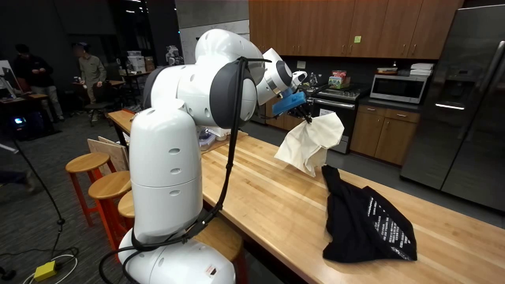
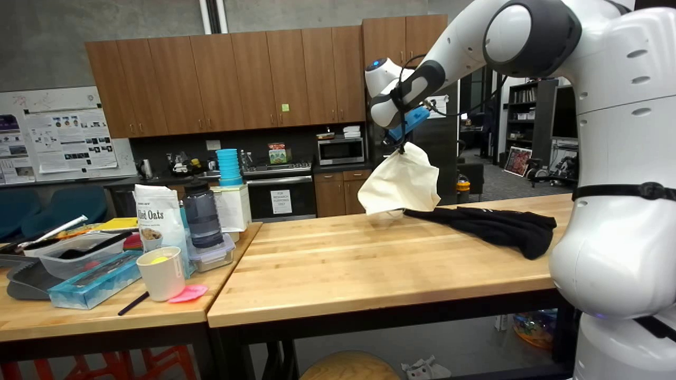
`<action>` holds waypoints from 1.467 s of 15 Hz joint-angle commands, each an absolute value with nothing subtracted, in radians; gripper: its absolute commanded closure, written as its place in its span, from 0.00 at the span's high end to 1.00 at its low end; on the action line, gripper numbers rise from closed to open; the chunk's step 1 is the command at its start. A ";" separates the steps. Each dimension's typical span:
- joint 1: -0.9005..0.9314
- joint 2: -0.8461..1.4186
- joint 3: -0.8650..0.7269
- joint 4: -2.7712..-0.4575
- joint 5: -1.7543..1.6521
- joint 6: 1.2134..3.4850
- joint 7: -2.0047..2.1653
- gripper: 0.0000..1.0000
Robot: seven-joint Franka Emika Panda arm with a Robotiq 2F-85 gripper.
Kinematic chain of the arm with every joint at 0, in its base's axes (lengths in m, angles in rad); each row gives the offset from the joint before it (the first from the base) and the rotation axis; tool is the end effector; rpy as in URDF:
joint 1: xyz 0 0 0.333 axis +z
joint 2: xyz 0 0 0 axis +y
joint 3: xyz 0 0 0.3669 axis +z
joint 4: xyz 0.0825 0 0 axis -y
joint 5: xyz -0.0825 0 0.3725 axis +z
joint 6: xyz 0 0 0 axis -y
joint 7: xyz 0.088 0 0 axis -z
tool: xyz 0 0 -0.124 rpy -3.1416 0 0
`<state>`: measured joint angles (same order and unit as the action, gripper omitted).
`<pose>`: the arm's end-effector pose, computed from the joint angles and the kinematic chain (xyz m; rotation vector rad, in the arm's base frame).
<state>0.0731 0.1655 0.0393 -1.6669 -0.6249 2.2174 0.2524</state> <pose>0.6524 0.0446 0.5911 2.5840 0.1872 0.6282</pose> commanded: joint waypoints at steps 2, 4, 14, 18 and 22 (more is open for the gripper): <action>0.084 0.166 0.028 -1.663 -0.621 2.215 0.249 0.00; 0.084 0.166 0.028 -1.663 -0.621 2.215 0.249 0.00; 0.078 0.181 0.027 -1.675 -0.595 2.233 0.240 0.00; 0.082 0.241 0.023 -1.633 -0.575 2.248 0.219 0.00; 0.106 0.344 0.026 -1.511 -0.582 2.275 0.171 0.00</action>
<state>0.0827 0.2645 0.0355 -1.6292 -0.5903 2.2671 0.2262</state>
